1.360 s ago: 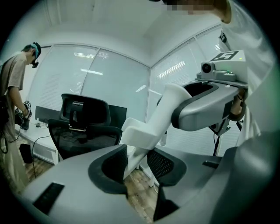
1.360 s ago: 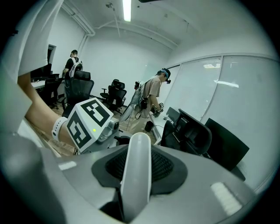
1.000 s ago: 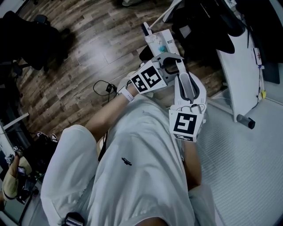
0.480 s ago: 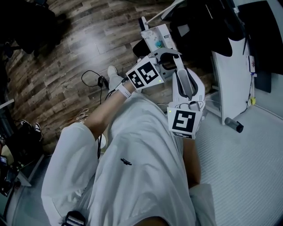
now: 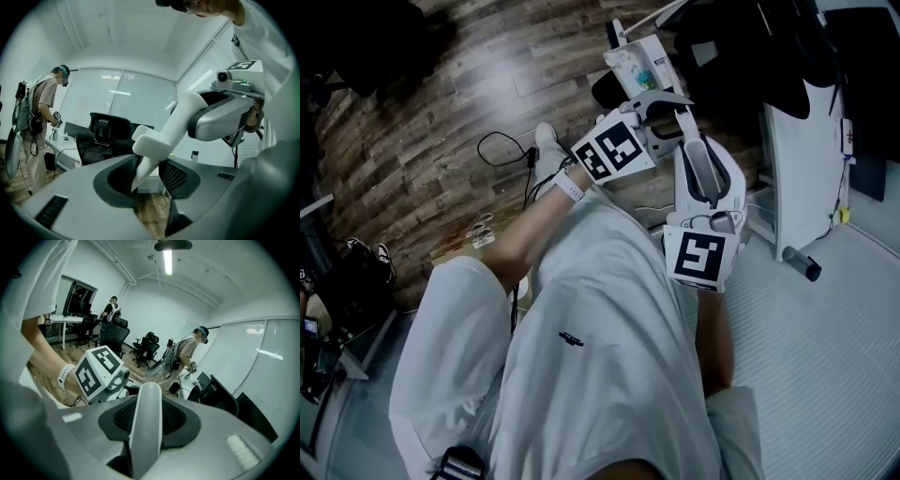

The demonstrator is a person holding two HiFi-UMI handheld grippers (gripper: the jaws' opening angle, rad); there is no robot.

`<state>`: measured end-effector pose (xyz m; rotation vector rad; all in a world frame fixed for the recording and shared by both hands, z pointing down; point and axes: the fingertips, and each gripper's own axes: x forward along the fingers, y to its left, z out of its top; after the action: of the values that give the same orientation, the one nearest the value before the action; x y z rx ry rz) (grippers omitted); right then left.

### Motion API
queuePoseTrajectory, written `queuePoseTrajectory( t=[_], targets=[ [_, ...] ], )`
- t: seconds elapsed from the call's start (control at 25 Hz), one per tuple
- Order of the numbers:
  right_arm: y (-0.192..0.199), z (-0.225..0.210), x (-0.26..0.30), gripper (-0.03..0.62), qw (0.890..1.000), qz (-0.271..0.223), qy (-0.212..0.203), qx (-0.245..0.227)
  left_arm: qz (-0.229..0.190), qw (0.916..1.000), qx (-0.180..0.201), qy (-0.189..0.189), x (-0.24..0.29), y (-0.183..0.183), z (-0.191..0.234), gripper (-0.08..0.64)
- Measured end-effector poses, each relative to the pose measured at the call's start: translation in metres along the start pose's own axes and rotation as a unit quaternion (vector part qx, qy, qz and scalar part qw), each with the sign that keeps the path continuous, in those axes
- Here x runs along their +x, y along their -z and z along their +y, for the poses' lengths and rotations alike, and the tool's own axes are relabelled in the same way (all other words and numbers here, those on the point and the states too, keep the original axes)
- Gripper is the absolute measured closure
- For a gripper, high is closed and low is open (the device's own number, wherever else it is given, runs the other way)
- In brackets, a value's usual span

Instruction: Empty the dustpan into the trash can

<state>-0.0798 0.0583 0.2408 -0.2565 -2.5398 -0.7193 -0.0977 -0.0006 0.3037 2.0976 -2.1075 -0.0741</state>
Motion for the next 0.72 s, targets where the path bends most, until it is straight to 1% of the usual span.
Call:
queuePoseTrajectory(
  t=[0.2, 0.44, 0.56, 0.72],
  targets=[
    [0.025, 0.016, 0.009, 0.466, 1.0, 0.008, -0.01, -0.014, 0.019, 0.9997, -0.012, -0.007, 0.0, 0.029, 0.0, 0.408],
    [0.049, 0.039, 0.025, 0.466, 0.999, 0.011, -0.032, -0.019, 0.022, 0.9985, -0.047, -0.02, -0.006, 0.068, 0.004, 0.402],
    [0.051, 0.042, 0.023, 0.466, 0.999, 0.011, -0.037, -0.023, 0.018, 0.9983, -0.048, -0.026, -0.007, 0.07, 0.002, 0.4],
    [0.05, 0.035, 0.018, 0.466, 0.999, 0.008, -0.035, -0.029, 0.016, 0.9985, -0.045, -0.025, -0.002, 0.065, -0.001, 0.4]
  ],
)
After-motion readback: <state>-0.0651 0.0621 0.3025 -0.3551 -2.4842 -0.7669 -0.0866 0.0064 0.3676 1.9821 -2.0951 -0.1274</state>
